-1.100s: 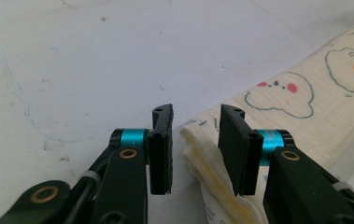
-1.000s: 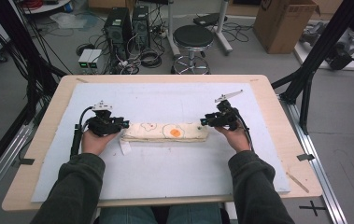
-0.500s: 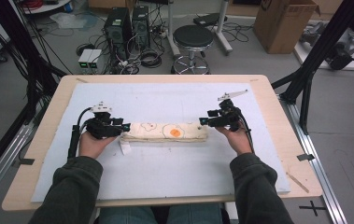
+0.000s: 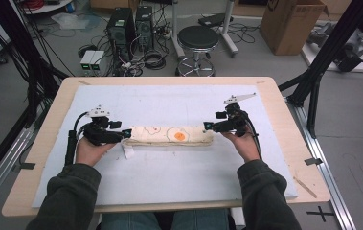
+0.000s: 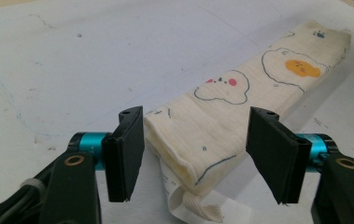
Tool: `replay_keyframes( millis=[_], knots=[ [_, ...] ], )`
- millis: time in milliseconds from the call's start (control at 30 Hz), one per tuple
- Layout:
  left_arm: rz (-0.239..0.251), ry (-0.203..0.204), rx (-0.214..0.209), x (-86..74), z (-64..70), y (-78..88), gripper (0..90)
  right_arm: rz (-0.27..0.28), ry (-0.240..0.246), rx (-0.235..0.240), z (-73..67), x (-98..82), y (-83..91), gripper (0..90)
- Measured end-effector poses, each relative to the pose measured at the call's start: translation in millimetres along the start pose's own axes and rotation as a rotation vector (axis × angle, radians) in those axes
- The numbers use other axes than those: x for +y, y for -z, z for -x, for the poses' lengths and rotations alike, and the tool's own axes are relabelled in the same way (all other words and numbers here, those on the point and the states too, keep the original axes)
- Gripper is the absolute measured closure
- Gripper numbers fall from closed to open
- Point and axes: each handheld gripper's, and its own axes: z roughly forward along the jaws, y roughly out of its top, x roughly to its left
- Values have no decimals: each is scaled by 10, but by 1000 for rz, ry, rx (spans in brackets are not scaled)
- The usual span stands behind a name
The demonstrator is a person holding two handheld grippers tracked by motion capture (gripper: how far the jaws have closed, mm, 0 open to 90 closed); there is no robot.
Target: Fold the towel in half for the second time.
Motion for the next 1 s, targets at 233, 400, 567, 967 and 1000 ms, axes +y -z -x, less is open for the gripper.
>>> replay_keyframes(
  millis=[233,400,567,967,1000],
  knots=[
    [17,-3,9,2,13,73,308,2,-7,-17,-23,-4,26,126],
    [22,-11,7,-3,38,121,307,0,12,-24,-77,-1,69,126],
    [30,-22,4,-28,82,174,300,18,29,-19,-123,2,120,125],
    [28,-37,10,-66,132,290,276,12,43,-11,-208,-17,215,123],
    [32,-36,10,-66,144,302,276,14,47,-11,-211,-19,222,123]
  ],
)
